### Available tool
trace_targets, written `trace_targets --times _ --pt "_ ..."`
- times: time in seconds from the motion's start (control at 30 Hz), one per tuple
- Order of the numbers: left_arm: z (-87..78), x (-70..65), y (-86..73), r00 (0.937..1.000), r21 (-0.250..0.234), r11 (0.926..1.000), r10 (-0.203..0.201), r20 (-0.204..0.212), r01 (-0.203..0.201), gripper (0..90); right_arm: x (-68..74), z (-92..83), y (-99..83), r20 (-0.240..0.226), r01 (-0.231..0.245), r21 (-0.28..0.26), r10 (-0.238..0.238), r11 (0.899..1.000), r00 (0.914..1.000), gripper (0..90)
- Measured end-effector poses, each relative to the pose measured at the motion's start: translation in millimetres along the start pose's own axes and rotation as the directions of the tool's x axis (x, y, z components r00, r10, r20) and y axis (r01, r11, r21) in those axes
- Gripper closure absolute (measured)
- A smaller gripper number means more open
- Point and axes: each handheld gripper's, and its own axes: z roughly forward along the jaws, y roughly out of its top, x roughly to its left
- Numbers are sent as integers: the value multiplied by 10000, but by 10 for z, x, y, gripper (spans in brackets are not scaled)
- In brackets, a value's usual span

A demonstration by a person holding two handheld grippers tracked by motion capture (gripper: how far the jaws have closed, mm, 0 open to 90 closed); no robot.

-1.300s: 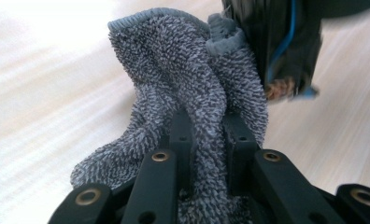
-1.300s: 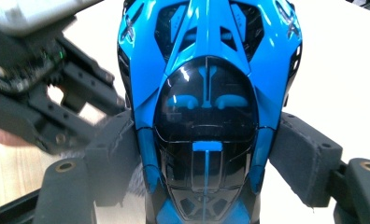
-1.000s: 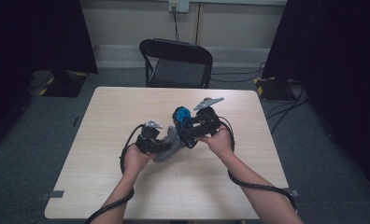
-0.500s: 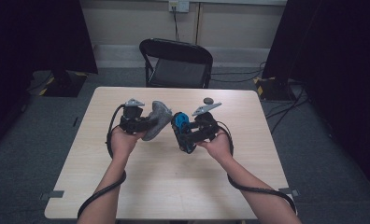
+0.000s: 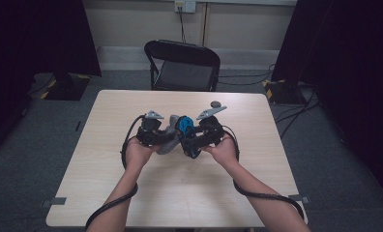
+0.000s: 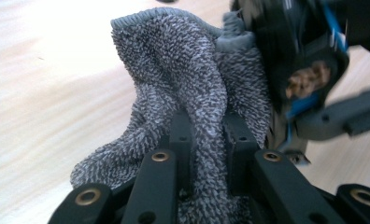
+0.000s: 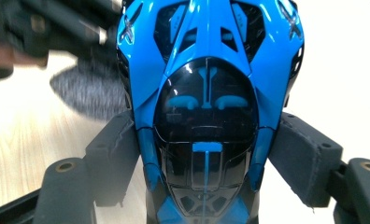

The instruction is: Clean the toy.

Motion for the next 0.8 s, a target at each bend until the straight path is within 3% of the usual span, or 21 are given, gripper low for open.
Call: trace_targets --times 0.47,0.67,0.8 --pt "243 -123 -219 9990 741 9972 -90 439 57 772 -60 -89 56 122 -168 -245 171 9996 9998 275" --pt "309 -180 -268 9988 1140 9931 231 424 -278 772 -92 -140 68 147 -243 -358 249 9991 9996 275" --pt "288 -156 -279 9989 1123 9929 360 286 -390 771 -116 -197 67 123 -331 -465 337 9984 9994 275"
